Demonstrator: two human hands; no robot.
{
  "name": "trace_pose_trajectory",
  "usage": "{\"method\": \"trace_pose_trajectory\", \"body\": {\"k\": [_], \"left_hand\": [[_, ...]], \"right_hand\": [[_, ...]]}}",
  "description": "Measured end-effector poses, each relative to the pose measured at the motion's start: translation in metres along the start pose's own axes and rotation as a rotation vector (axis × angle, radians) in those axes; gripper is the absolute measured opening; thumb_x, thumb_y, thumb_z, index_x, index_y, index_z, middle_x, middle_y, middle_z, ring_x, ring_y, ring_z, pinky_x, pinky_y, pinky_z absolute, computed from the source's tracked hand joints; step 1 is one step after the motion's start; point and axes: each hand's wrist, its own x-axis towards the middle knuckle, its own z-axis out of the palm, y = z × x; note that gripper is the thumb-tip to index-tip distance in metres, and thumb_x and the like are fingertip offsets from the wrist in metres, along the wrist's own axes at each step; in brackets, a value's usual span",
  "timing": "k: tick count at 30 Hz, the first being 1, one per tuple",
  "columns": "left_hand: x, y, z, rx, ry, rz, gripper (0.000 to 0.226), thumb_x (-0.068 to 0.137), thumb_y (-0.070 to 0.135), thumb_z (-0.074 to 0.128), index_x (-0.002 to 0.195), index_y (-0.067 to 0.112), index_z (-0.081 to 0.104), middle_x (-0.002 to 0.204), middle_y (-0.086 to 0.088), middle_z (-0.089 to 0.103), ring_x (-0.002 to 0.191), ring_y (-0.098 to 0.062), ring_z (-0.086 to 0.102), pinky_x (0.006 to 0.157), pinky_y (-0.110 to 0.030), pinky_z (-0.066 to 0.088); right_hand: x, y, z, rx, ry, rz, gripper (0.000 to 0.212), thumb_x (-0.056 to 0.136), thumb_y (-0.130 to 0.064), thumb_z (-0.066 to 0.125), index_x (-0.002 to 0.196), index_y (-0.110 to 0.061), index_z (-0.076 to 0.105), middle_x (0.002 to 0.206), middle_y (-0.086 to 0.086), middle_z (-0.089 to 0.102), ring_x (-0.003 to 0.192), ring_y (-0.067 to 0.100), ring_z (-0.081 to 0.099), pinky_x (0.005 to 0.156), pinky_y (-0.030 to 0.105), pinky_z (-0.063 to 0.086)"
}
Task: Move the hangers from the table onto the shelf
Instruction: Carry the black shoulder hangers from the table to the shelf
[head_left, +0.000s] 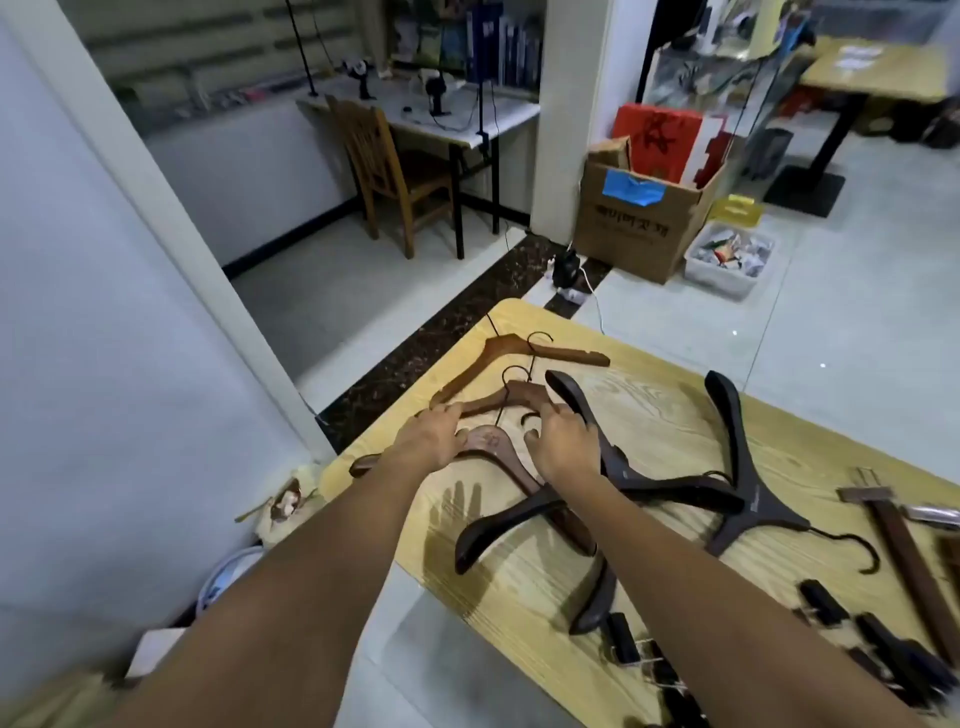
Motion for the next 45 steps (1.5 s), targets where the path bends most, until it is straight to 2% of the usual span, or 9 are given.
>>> {"method": "trace_pose_trajectory", "body": {"k": [10,16,18,21,25,30,37,40,45], "left_hand": [[0.061,0.008,0.048,0.035,-0.141,0.069,0.051,0.097,0.036,0.044,0.141,0.017,0.029,0.141,-0.013,0.037,0.130,-0.031,0.036,0.105,-0.041,0.032],[0.090,0.006,0.069,0.129,-0.228,0.092,0.066,0.096,0.032,0.048,0.150,0.020,0.011,0.146,-0.014,0.029,0.135,-0.033,0.029,0.110,-0.042,0.027],[0.100,0.002,0.078,0.130,-0.251,0.088,0.070,0.094,0.039,0.049,0.150,0.022,0.009,0.145,-0.014,0.029,0.134,-0.032,0.029,0.110,-0.044,0.028],[0.114,-0.001,0.090,0.141,-0.230,0.088,0.080,0.090,0.047,0.054,0.150,0.028,0.006,0.143,-0.012,0.028,0.133,-0.030,0.028,0.107,-0.047,0.030],[0.131,-0.007,0.094,0.104,-0.219,0.120,0.085,0.082,0.052,0.063,0.148,0.034,0.012,0.142,-0.011,0.027,0.134,-0.030,0.026,0.105,-0.048,0.032],[0.137,-0.012,0.096,0.060,-0.193,0.158,0.092,0.080,0.045,0.068,0.148,0.021,0.012,0.142,-0.008,0.028,0.133,-0.028,0.029,0.104,-0.047,0.035],[0.142,-0.015,0.101,0.106,-0.148,0.158,0.056,0.087,0.023,0.066,0.131,0.011,0.033,0.136,-0.007,0.033,0.128,-0.026,0.033,0.099,-0.042,0.040],[0.143,-0.018,0.098,0.094,-0.182,0.195,0.054,0.086,0.027,0.065,0.128,0.009,0.036,0.135,-0.010,0.033,0.126,-0.029,0.034,0.097,-0.041,0.041],[0.134,-0.025,0.093,0.030,-0.198,0.227,0.047,0.089,0.022,0.061,0.126,0.010,0.034,0.127,-0.014,0.035,0.115,-0.031,0.046,0.087,-0.041,0.047]], "right_hand": [[0.038,0.003,0.031,-0.025,-0.039,0.057,0.049,0.095,-0.034,0.043,0.141,-0.018,0.040,0.139,0.011,0.047,0.129,0.030,0.043,0.105,0.040,0.031],[0.070,0.001,0.050,-0.044,-0.048,0.106,0.046,0.096,-0.030,0.042,0.141,-0.021,0.039,0.141,0.009,0.046,0.130,0.029,0.040,0.105,0.040,0.030],[0.080,-0.001,0.054,-0.046,-0.047,0.118,0.046,0.096,-0.029,0.042,0.140,-0.019,0.038,0.140,0.009,0.047,0.129,0.030,0.041,0.105,0.040,0.031],[0.092,-0.002,0.061,-0.054,-0.044,0.129,0.047,0.095,-0.029,0.043,0.140,-0.017,0.037,0.137,0.010,0.049,0.127,0.030,0.043,0.103,0.040,0.032],[0.103,0.001,0.067,-0.052,-0.062,0.143,0.048,0.096,-0.028,0.043,0.142,-0.017,0.035,0.138,0.010,0.048,0.127,0.030,0.043,0.104,0.040,0.032],[0.109,0.002,0.072,-0.058,-0.062,0.148,0.047,0.096,-0.025,0.043,0.141,-0.016,0.036,0.137,0.010,0.048,0.126,0.031,0.043,0.104,0.040,0.032],[0.112,0.005,0.077,-0.037,-0.064,0.157,0.044,0.095,-0.024,0.043,0.138,-0.017,0.040,0.133,0.009,0.052,0.123,0.030,0.046,0.101,0.040,0.033],[0.111,0.007,0.080,-0.030,-0.071,0.154,0.044,0.095,-0.023,0.043,0.138,-0.018,0.040,0.133,0.009,0.052,0.123,0.031,0.046,0.101,0.040,0.033],[0.108,0.009,0.081,-0.042,-0.077,0.136,0.041,0.096,-0.025,0.043,0.136,-0.018,0.042,0.132,0.009,0.052,0.122,0.031,0.046,0.100,0.039,0.034]]}}
